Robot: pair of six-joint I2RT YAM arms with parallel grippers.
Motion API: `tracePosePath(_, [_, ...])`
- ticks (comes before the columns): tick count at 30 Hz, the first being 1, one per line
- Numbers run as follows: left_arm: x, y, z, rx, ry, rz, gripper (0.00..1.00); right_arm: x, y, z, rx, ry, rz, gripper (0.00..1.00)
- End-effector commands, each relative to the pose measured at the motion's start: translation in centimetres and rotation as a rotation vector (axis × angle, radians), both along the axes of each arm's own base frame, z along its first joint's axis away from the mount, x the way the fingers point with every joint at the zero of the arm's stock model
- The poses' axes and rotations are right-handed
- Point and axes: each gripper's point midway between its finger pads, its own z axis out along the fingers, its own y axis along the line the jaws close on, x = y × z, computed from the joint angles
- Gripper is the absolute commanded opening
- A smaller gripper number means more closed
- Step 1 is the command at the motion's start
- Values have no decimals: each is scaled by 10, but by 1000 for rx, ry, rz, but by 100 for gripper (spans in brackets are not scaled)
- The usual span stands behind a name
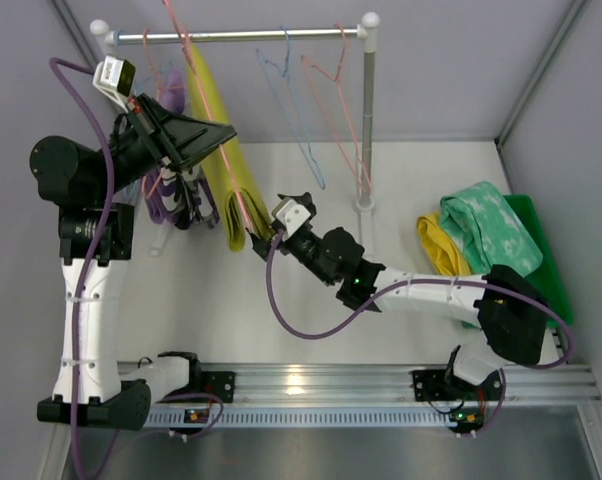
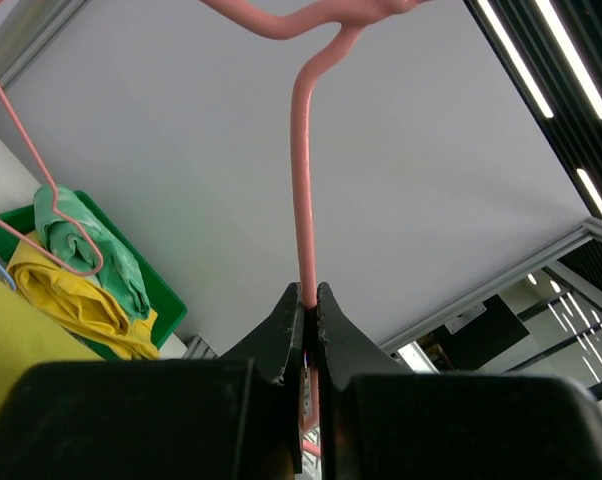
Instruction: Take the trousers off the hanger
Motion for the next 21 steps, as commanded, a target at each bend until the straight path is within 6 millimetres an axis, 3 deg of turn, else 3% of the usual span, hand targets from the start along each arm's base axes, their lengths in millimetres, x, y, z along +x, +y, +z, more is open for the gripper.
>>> tracePosePath(1, [-26, 5, 25, -21, -226, 49, 0, -5, -4, 64, 155, -51, 36, 99])
tracePosePath(8, [-11, 2, -1, -6, -153, 51, 0, -4, -9, 91, 212, -44, 18, 99])
tracePosePath(12, [-3, 0, -19, 7, -111, 52, 0, -4, -16, 117, 264, -50, 2, 97])
tracePosePath(18, [1, -4, -36, 19, -71, 41, 0, -4, -24, 144, 322, -59, -20, 84])
tracePosePath(21, [2, -6, -44, 28, -52, 34, 0, -5, -27, 150, 335, -66, -23, 72])
